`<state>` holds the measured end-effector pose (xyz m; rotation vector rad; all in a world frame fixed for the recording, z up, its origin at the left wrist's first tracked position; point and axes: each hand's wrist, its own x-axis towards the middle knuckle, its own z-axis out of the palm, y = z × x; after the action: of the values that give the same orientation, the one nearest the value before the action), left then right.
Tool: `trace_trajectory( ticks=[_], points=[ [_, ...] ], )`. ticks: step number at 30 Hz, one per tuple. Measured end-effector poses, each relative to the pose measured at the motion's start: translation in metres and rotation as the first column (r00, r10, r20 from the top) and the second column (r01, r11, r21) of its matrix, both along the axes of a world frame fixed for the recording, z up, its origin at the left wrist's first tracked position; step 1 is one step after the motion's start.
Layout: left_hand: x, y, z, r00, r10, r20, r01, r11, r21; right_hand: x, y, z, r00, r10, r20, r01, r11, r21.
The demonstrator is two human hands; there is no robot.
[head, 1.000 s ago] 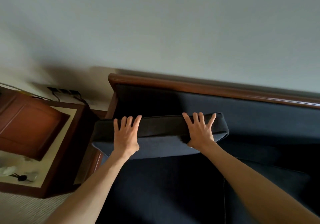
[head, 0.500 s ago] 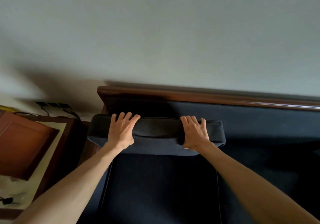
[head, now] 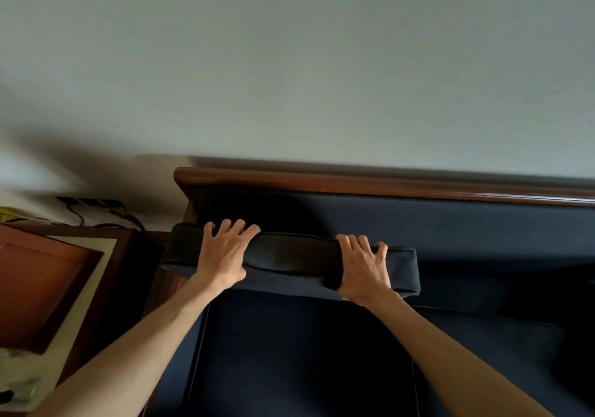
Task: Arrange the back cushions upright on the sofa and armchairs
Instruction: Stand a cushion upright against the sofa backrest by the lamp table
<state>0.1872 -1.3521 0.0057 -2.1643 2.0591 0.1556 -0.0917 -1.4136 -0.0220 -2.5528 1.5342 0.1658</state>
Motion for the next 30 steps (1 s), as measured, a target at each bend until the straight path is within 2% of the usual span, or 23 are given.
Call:
trace_trajectory(
  ticks=[7,14,19,22,25,30],
  points=[
    [0.003,-0.019,-0.001,0.992,0.125,-0.008,-0.124,0.991,0.039,-0.005,-0.012,-0.011,1.000,-0.021,0.002,0.022,0.997,-0.077],
    [0.011,-0.061,-0.003,0.993,0.119,-0.017,-0.119,0.993,0.029,-0.002,-0.049,-0.006,0.997,-0.031,-0.066,0.033,0.999,0.034],
    [-0.001,-0.057,-0.017,0.974,0.214,-0.076,-0.211,0.977,0.044,0.000,-0.065,-0.009,0.995,-0.059,-0.086,0.064,0.996,0.059],
    [-0.034,-0.042,-0.027,0.978,0.111,-0.175,-0.125,0.989,-0.075,0.018,-0.060,-0.009,0.994,-0.110,-0.026,0.110,0.994,0.018],
    [-0.060,-0.039,-0.039,0.973,-0.022,-0.228,-0.007,0.992,-0.126,0.038,-0.042,-0.022,0.999,0.009,0.052,-0.006,0.998,-0.066],
    [-0.005,-0.035,-0.055,0.982,-0.054,-0.181,0.027,0.989,-0.147,0.015,-0.060,-0.040,0.998,0.024,0.055,-0.017,0.992,-0.123]
  ],
)
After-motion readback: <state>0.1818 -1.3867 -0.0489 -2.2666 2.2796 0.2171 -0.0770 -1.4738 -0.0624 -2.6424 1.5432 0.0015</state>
